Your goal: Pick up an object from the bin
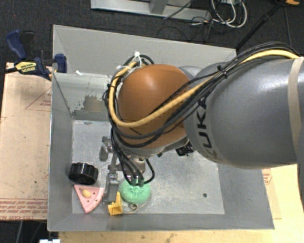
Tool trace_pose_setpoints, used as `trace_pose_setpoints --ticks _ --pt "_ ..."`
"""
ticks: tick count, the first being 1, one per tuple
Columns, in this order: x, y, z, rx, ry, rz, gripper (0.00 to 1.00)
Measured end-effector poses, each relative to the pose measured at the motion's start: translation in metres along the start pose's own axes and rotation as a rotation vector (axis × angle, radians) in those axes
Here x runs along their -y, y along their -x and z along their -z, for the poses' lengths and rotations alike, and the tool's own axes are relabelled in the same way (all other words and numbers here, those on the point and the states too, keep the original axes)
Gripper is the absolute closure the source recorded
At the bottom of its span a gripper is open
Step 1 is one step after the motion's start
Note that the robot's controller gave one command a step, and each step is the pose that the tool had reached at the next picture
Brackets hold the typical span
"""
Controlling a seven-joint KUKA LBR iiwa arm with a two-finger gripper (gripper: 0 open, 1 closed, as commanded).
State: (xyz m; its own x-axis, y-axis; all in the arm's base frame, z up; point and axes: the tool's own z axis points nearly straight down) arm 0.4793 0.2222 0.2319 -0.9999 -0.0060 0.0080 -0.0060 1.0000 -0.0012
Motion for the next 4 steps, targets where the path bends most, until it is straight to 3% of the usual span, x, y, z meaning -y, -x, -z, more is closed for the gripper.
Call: trace_pose_setpoints --ticks 1,2,3,4 --pt "0.001 0.002 0.005 0.008 0.002 -0.006 0.0" --pt "0.013 0.015 -0.056 0.013 0.005 -0.014 0.0" --pt "0.035 0.011 -0.109 0.01 0.004 -0.108 0.0" --pt "0.04 0.002 -0.143 0.008 0.003 -0.022 1.0"
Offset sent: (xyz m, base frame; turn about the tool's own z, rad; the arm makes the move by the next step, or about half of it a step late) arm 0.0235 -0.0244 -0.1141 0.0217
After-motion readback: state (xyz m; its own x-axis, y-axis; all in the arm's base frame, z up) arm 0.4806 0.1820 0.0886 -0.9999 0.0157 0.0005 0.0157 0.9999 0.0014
